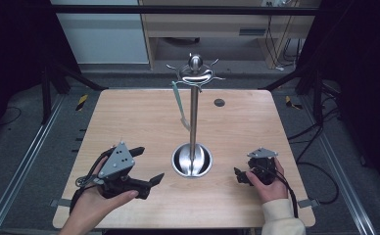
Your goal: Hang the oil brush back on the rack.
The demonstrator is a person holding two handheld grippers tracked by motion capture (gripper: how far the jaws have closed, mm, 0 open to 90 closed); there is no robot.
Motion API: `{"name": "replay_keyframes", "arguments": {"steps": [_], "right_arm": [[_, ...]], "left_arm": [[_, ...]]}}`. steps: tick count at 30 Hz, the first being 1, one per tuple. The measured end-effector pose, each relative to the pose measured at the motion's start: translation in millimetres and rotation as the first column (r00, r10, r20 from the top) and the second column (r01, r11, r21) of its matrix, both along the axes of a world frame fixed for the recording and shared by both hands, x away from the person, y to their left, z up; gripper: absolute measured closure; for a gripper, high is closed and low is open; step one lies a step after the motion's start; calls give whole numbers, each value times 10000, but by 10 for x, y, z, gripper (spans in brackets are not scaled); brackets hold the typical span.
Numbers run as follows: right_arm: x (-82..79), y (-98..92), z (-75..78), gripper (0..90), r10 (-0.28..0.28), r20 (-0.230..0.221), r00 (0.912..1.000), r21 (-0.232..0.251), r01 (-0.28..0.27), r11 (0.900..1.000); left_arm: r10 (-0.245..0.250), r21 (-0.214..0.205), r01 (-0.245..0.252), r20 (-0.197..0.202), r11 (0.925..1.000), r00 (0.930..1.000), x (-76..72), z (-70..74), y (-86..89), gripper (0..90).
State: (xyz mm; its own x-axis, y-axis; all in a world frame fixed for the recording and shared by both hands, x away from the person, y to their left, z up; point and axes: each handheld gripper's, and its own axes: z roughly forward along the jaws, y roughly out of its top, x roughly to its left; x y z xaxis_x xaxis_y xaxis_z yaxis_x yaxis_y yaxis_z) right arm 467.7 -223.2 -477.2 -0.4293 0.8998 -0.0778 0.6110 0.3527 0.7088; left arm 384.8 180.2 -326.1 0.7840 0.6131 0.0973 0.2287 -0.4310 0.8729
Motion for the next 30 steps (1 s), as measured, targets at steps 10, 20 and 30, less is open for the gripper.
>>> {"name": "replay_keyframes", "arguments": {"steps": [10, 20, 30], "right_arm": [[-1, 1, -2, 76, -37, -11, 10000, 10, 37, 10000], [-4, 0, 0, 76, -16, -12, 10000, 7, 16, 10000], [-5, 1, -4, 75, -64, -97, 9999, 63, 65, 10000]], "left_arm": [[329, 328, -323, -196, 9989, 9993, 62, -285, 78, 95], [1158, 761, -1133, -298, 9906, 9928, 237, -653, 305, 99], [1953, 987, -1895, -523, 9769, 9794, 403, -896, 554, 100]]}}
